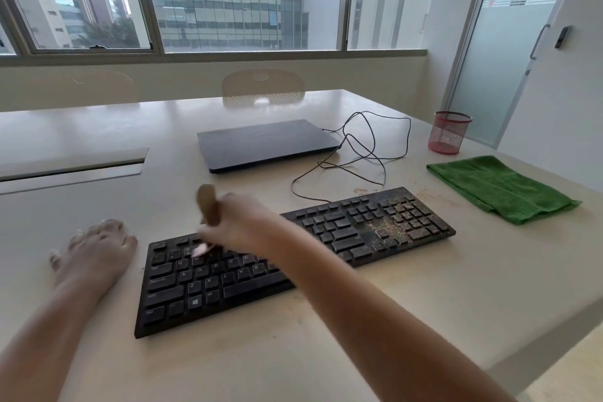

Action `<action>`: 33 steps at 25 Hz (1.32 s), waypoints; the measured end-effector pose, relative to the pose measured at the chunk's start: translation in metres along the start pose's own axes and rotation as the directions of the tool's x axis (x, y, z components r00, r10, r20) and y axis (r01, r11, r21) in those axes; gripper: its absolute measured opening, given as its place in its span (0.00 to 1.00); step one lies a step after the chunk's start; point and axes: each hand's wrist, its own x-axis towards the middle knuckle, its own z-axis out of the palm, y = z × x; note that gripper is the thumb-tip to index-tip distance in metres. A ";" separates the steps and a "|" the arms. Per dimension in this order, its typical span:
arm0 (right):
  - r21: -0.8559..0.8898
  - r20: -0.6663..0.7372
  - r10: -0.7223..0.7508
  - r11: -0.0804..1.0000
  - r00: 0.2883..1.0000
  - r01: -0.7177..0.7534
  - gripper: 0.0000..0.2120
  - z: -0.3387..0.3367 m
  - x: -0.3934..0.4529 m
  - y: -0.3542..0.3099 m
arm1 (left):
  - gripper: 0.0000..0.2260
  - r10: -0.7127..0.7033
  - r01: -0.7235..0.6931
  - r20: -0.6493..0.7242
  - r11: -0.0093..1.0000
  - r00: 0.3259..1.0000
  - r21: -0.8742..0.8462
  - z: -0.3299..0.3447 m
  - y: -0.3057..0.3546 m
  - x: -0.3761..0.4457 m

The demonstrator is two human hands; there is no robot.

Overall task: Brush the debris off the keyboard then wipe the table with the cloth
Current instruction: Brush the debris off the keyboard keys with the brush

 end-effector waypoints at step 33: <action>-0.047 -0.231 0.282 0.953 0.931 -0.300 0.05 -0.094 -0.044 0.085 | 0.19 -0.017 0.017 0.011 1.000 1.000 -0.013 -0.004 0.008 -0.006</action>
